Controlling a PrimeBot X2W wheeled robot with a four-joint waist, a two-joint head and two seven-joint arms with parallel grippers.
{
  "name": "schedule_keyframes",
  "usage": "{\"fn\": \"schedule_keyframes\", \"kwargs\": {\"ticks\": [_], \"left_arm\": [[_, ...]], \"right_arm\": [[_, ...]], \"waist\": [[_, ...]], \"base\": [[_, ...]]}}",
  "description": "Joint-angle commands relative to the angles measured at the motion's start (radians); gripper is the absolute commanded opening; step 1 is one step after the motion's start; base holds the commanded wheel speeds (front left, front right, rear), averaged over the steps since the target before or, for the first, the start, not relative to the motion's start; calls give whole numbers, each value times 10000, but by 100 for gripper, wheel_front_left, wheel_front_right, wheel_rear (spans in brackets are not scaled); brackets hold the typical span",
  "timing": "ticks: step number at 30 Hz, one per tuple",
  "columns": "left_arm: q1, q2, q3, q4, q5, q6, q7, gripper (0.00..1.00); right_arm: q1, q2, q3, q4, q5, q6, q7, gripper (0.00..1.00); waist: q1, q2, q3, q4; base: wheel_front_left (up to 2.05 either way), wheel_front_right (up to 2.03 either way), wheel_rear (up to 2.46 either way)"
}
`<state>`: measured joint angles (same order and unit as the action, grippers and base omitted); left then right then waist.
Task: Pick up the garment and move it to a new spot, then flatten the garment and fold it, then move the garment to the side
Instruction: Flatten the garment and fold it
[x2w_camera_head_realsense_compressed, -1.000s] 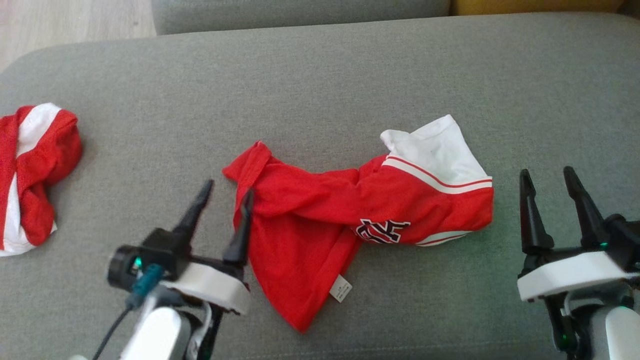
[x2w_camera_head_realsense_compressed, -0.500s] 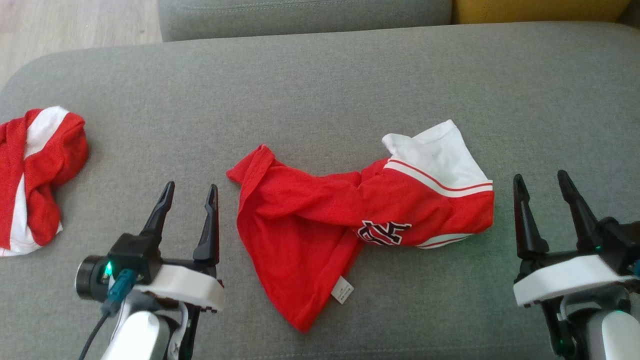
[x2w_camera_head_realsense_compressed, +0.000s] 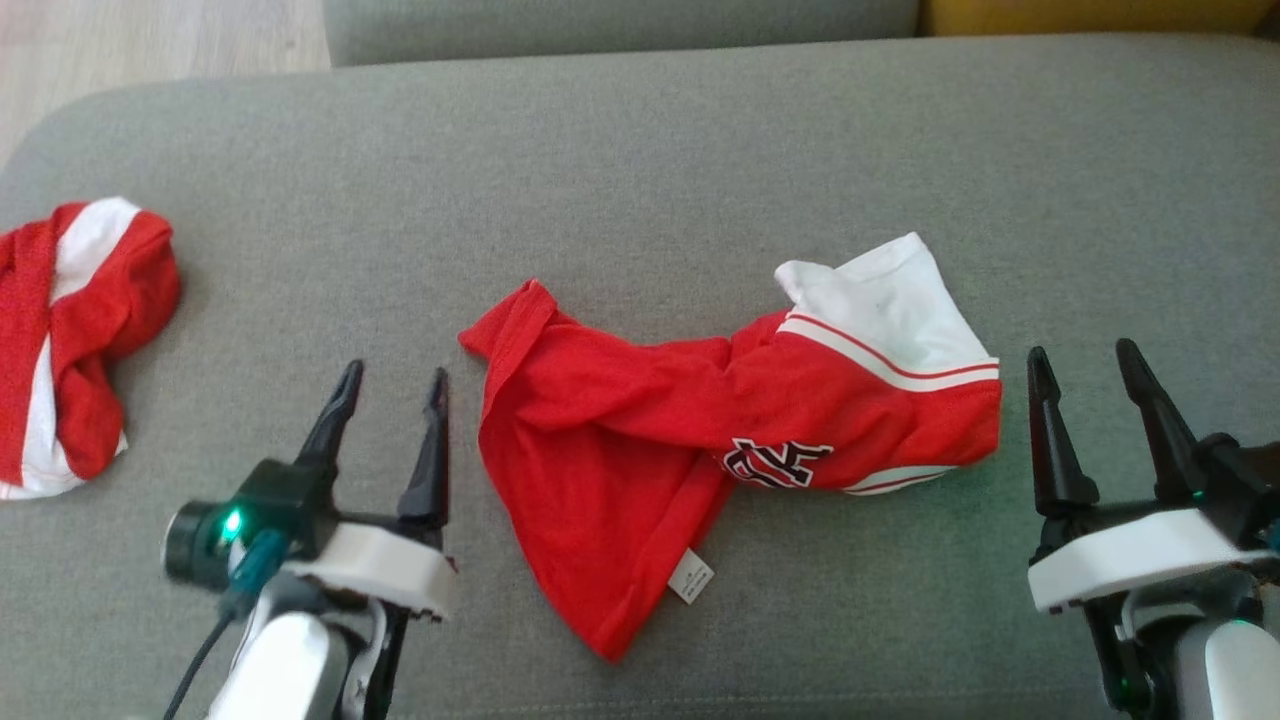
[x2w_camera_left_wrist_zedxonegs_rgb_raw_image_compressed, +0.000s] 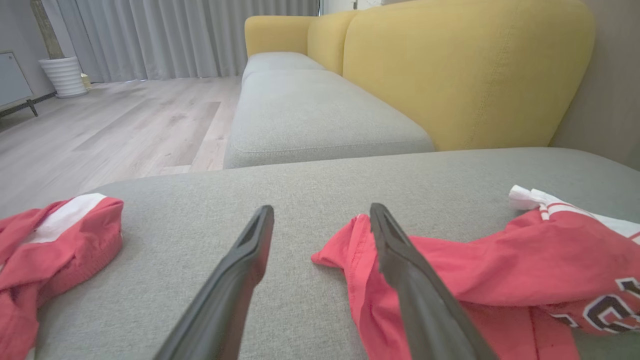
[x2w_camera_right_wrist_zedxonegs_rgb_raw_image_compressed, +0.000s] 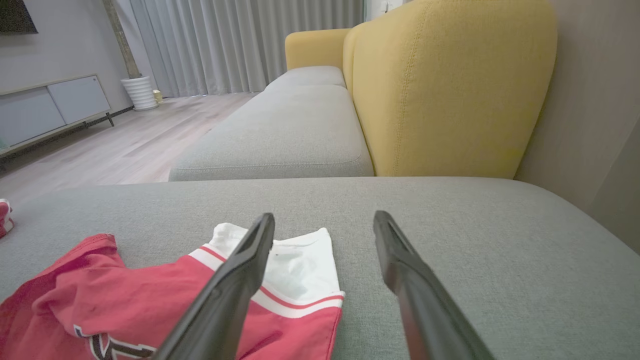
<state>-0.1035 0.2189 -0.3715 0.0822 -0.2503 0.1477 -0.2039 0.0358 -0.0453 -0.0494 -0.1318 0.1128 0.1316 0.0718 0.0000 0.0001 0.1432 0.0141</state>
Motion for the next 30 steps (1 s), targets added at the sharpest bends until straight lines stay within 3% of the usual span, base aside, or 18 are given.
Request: {"fn": "schedule_keyframes", "kwargs": {"ticks": [1, 11, 15, 19, 26, 27, 30], "left_arm": [[-861, 206, 263, -232, 114, -102, 9, 100], [-3566, -210, -973, 1581, 547, -1400, 707, 100], [-4510, -283, -1435, 3016, 781, -1890, 1137, 100], [-5089, -227, -1672, 4255, 940, -2079, 1548, 100], [-5622, -17, -1767, 5397, 1079, -2037, 2081, 100], [-5660, -15, -1748, 5474, 1049, -2023, 2104, 60], [-5752, -15, -1654, 5580, 897, -2030, 2044, 8]], "right_arm": [[-280, -49, 202, -409, -23, -9, 36, 100], [-800, -49, 406, -364, 8, -9, -56, 100], [-1009, -49, 561, -192, 58, -9, -139, 100], [-1131, -49, 620, 3, 148, -9, -259, 100], [-1210, -49, 555, 222, 254, -9, -417, 100], [-1220, -49, 553, 245, 266, -9, -427, 100], [-1248, -49, 562, 294, 306, -9, -448, 100]], "waist": [[0, -1, 174, 14], [0, -1, 1196, -266], [0, -1, 1498, -499], [0, -1, 1682, -679], [0, -1, 1844, -729], [0, -1, 1848, -723], [0, -1, 1846, -682]], "base": [[0, 0, 0], [0, 0, 0], [0, 0, 0], [0, 0, 0], [0, 0, 0], [0, 0, 0], [0, 0, 0]]}}
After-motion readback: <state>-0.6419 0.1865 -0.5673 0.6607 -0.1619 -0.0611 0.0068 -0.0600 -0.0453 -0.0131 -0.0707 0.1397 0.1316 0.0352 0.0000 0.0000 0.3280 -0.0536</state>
